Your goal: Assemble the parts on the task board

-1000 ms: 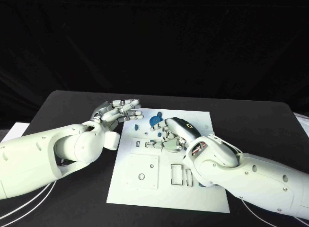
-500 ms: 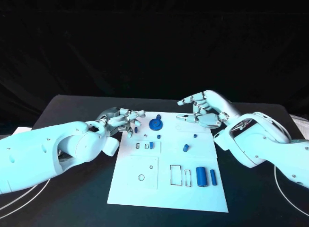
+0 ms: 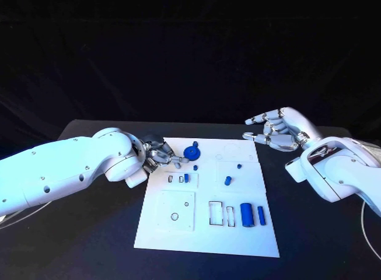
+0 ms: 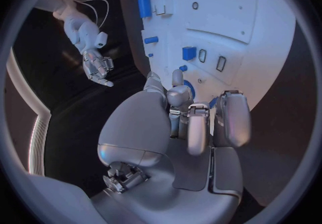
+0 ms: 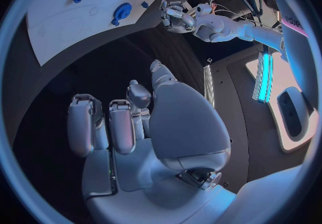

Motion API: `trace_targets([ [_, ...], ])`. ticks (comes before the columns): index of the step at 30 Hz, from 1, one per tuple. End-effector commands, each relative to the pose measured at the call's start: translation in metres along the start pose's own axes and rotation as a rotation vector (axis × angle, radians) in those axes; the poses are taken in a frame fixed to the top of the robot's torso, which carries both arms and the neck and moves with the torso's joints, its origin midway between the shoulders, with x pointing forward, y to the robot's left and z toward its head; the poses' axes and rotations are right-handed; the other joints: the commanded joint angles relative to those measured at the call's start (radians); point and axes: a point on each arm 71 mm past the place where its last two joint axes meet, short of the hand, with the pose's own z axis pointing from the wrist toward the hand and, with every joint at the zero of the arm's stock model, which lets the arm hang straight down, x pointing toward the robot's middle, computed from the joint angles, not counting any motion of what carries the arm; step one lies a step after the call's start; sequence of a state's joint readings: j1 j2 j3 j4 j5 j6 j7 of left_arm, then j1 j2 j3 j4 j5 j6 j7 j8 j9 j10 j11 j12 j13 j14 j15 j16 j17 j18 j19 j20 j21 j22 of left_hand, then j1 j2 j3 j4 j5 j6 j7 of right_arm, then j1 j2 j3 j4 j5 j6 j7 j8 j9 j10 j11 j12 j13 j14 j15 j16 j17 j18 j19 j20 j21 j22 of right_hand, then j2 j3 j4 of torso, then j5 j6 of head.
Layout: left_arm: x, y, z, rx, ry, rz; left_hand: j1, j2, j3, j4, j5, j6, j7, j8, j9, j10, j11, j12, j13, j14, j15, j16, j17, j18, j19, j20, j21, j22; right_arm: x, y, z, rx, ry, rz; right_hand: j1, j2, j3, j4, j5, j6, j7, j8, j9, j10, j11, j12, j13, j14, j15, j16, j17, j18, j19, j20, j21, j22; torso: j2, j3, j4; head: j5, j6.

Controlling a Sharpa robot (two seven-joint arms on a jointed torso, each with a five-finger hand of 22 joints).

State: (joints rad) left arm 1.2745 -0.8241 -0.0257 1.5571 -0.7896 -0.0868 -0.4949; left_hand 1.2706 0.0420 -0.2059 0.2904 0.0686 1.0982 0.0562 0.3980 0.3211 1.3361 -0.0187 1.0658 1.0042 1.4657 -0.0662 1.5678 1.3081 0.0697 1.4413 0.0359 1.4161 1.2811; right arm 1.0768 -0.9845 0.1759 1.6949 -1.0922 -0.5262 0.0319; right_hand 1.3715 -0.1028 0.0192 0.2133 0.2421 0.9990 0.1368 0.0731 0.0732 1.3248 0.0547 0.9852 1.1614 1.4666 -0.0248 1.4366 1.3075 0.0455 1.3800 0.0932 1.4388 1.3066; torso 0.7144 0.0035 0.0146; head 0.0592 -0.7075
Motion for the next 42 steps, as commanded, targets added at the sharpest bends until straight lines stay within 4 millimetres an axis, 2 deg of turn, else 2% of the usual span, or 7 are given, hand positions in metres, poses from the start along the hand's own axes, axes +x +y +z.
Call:
trace_targets([
  [1, -0.002, 0.0, 0.005, -0.109, -0.033, 0.202, -0.015, 0.002, -0.015, -0.003, -0.001, -0.015, -0.01, 0.039, 0.042, 0.012, -0.002, 0.041, 0.044, 0.105, -0.013, 0.003, 0.263, -0.02, 0.017, -0.001, 0.027, 0.044, 0.0, -0.004, 0.0, 0.035, 0.001, 0.014, 0.001, 0.004, 0.002, 0.001, 0.006, 0.007, 0.002, 0.003, 0.001, -0.007, -0.003, -0.004, -0.002, 0.054, 0.005, -0.006, 0.033, 0.018, -0.006, 0.0, -0.005, -0.003, -0.005, 0.0028, -0.0037, 0.003, -0.005],
  [3, -0.001, -0.004, 0.008, -0.114, -0.034, 0.225, -0.025, 0.003, -0.024, -0.001, -0.003, -0.024, -0.012, 0.059, 0.064, 0.016, -0.003, 0.056, 0.061, 0.105, -0.014, 0.003, 0.263, -0.023, 0.023, -0.003, 0.036, 0.061, 0.0, -0.006, 0.0, 0.046, -0.001, 0.01, 0.001, 0.004, 0.002, 0.001, 0.006, 0.007, 0.002, 0.003, 0.001, -0.007, -0.003, -0.004, -0.002, 0.054, 0.005, -0.006, 0.033, 0.018, -0.006, 0.0, -0.005, -0.003, -0.004, 0.0018, -0.0016, 0.002, -0.006],
  [6, 0.001, -0.009, 0.012, -0.117, -0.029, 0.255, -0.043, 0.006, -0.036, -0.001, -0.008, -0.04, -0.014, 0.088, 0.099, 0.019, -0.006, 0.073, 0.079, 0.105, -0.016, 0.003, 0.263, -0.026, 0.031, -0.004, 0.048, 0.082, 0.001, -0.008, 0.0, 0.056, -0.002, 0.006, 0.0, 0.004, 0.001, 0.002, 0.008, 0.007, 0.002, 0.003, 0.001, -0.007, -0.003, -0.004, -0.002, 0.054, 0.005, -0.007, 0.031, 0.018, -0.007, 0.0, -0.006, -0.004, -0.002, 0.0021, -0.0018, 0.004, -0.007],
  [11, 0.006, -0.018, 0.02, -0.12, -0.009, 0.295, -0.066, 0.005, -0.051, 0.001, -0.018, -0.059, -0.015, 0.114, 0.136, 0.019, -0.008, 0.083, 0.091, 0.105, -0.017, 0.003, 0.263, -0.029, 0.036, -0.007, 0.057, 0.099, 0.003, -0.009, 0.0, 0.067, 0.0, 0.003, -0.001, 0.004, -0.001, 0.003, 0.012, 0.008, 0.001, 0.003, 0.001, -0.007, -0.004, -0.006, -0.004, 0.053, 0.005, -0.009, 0.028, 0.019, -0.008, -0.001, -0.007, -0.006, 0.0, 0.001, -0.0032, 0.005, -0.01],
  [15, 0.01, -0.023, 0.024, -0.123, 0.01, 0.333, -0.073, 0.002, -0.057, 0.001, -0.02, -0.065, -0.016, 0.123, 0.148, 0.018, -0.009, 0.084, 0.092, 0.105, -0.018, 0.003, 0.263, -0.03, 0.039, -0.007, 0.061, 0.106, 0.005, -0.01, 0.0, 0.074, 0.004, 0.003, -0.001, 0.004, -0.002, 0.003, 0.015, 0.008, 0.001, 0.003, 0.001, -0.008, -0.004, -0.007, -0.005, 0.053, 0.005, -0.011, 0.026, 0.019, -0.01, -0.001, -0.009, -0.009, 0.0, 0.0002, -0.0023, 0.002, -0.018],
  [27, 0.019, -0.032, 0.033, -0.133, 0.054, 0.432, -0.085, -0.016, -0.066, 0.001, -0.02, -0.077, -0.018, 0.14, 0.174, 0.015, -0.011, 0.084, 0.09, 0.105, -0.019, 0.003, 0.263, -0.032, 0.042, -0.009, 0.066, 0.116, 0.01, -0.01, 0.0, 0.067, 0.029, -0.009, 0.006, 0.006, -0.007, 0.003, 0.045, 0.009, 0.0, 0.002, 0.0, -0.01, -0.005, -0.01, -0.012, 0.052, 0.003, -0.016, 0.021, 0.021, -0.013, -0.002, -0.014, -0.016, 0.0, 0.0003, -0.0013, -0.003, -0.028],
  [42, 0.025, -0.037, 0.034, -0.128, 0.084, 0.455, -0.069, -0.004, -0.053, -0.004, -0.017, -0.085, -0.02, 0.155, 0.196, 0.016, -0.013, 0.087, 0.093, 0.105, -0.02, 0.003, 0.263, -0.033, 0.042, -0.01, 0.068, 0.12, 0.015, -0.011, 0.001, 0.064, 0.046, -0.015, 0.017, 0.009, -0.005, -0.002, 0.065, 0.01, 0.0, 0.002, 0.0, -0.011, -0.006, -0.011, -0.016, 0.052, 0.003, -0.019, 0.018, 0.021, -0.014, -0.003, -0.016, -0.018, 0.001, 0.0006, -0.0005, 0.0, -0.038],
])
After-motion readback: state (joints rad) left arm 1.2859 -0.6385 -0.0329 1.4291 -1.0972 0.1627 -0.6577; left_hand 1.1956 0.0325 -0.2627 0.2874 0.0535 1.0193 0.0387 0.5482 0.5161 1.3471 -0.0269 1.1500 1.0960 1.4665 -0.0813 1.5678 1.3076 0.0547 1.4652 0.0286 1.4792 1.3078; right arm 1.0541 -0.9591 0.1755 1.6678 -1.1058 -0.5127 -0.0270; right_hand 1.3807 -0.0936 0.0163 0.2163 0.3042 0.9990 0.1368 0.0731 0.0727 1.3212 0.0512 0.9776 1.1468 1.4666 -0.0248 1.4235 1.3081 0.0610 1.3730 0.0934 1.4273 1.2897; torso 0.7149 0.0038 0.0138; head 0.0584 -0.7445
